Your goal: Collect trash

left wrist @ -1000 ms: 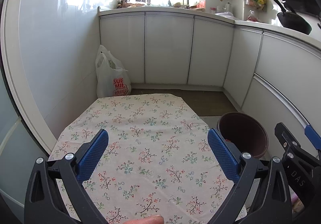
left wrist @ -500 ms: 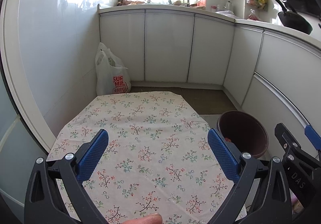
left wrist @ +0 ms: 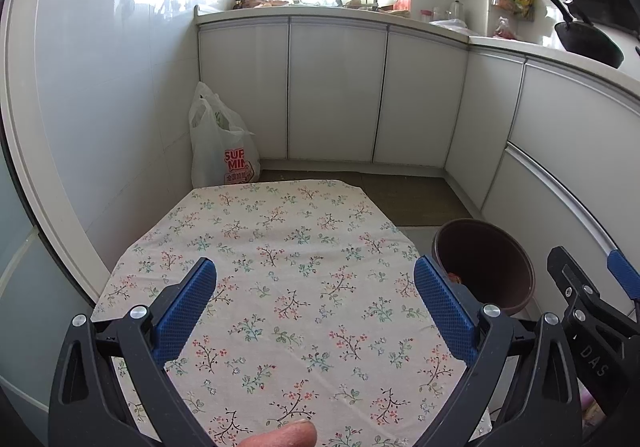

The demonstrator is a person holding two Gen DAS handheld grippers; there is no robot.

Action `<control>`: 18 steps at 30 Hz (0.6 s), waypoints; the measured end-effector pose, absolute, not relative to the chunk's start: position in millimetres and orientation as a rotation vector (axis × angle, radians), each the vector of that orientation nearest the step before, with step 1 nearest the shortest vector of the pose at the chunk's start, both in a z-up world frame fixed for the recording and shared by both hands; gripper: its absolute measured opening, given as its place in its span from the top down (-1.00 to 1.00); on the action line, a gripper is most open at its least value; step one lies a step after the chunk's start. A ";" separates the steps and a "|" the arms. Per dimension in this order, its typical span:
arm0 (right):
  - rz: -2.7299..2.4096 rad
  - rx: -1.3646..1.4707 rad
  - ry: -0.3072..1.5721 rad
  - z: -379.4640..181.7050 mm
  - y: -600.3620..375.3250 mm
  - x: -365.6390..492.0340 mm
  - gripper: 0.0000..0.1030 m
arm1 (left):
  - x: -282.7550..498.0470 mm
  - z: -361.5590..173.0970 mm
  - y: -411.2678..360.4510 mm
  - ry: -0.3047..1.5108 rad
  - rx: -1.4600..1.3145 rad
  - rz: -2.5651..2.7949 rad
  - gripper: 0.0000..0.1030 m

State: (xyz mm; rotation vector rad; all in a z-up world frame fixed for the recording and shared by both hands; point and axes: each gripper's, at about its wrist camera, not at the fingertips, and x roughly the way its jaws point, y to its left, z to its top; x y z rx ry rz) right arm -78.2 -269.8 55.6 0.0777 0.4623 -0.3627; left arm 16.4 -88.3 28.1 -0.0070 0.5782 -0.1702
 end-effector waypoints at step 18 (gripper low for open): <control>-0.365 0.081 0.467 56.2 -272.1 -78.4 -0.86 | 15.7 25.2 -89.3 0.578 0.009 -0.177 -0.87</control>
